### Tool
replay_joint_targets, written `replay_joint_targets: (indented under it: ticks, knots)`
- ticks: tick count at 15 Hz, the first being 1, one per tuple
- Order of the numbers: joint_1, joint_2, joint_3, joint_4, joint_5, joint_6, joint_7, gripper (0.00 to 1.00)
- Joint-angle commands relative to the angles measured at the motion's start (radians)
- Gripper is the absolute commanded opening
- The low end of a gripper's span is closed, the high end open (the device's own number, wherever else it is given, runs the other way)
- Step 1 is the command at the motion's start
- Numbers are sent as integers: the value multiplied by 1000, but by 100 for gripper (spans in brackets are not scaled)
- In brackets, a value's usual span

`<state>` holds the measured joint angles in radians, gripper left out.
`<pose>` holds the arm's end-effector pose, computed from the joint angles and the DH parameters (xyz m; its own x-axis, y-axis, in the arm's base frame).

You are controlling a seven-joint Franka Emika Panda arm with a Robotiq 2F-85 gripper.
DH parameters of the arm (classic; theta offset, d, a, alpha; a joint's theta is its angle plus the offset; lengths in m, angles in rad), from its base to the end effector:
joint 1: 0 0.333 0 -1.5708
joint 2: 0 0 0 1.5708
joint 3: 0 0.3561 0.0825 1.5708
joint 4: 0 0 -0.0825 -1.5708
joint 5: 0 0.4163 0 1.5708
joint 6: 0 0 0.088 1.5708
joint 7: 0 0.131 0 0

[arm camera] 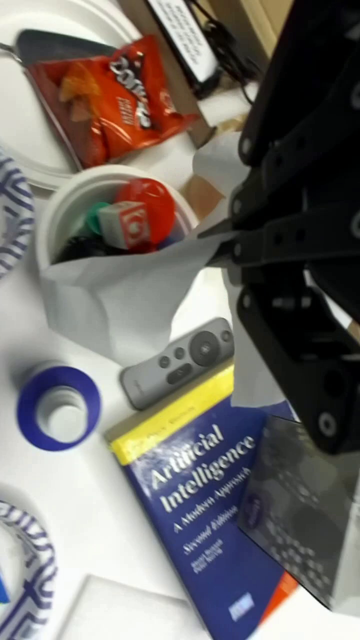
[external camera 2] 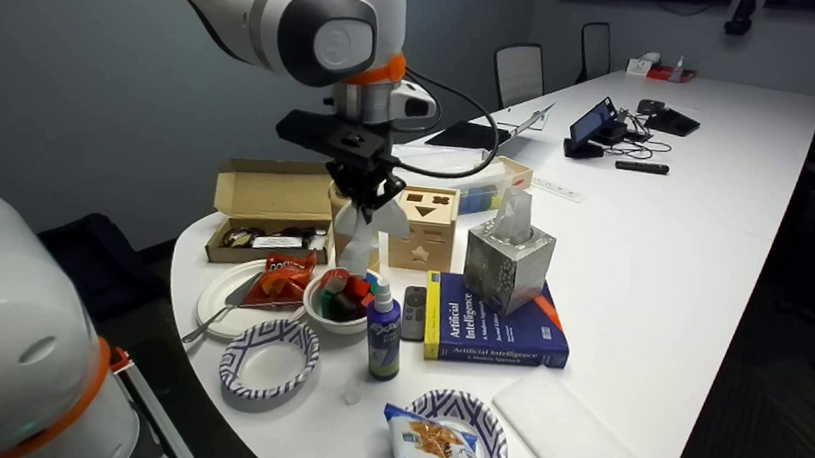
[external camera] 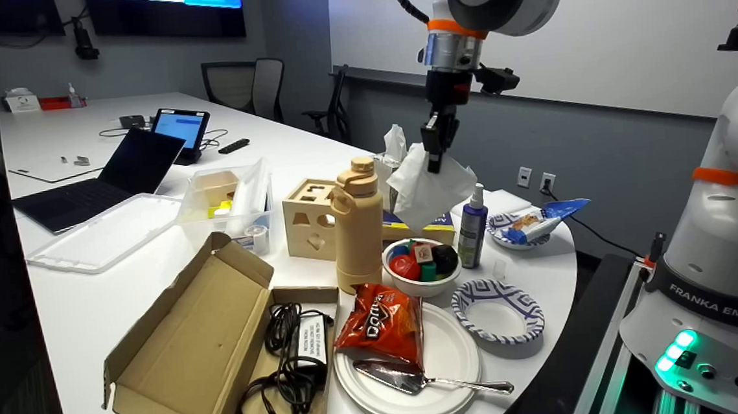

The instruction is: Clean the plate using the paper towel

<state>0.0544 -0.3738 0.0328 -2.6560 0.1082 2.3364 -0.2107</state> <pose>0.4092 0.0388 0.3593 0.9736 0.2189 0.0653 0.2227 -0.9732 -0.0575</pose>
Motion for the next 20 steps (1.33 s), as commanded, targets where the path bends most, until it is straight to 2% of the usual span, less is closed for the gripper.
replay_joint_targets:
  ticks: [1,4,8,11,14,20]
  knots:
    - [-53,86,-5,67,-76,159,116,0]
    - [-128,187,-1,95,-197,283,220,0]
    - [-246,347,-20,143,-473,367,439,0]
    - [-247,440,-84,195,-608,356,561,0]
    - [-215,504,-148,229,-652,354,615,0]
    - [-167,630,-224,262,-600,387,618,0]
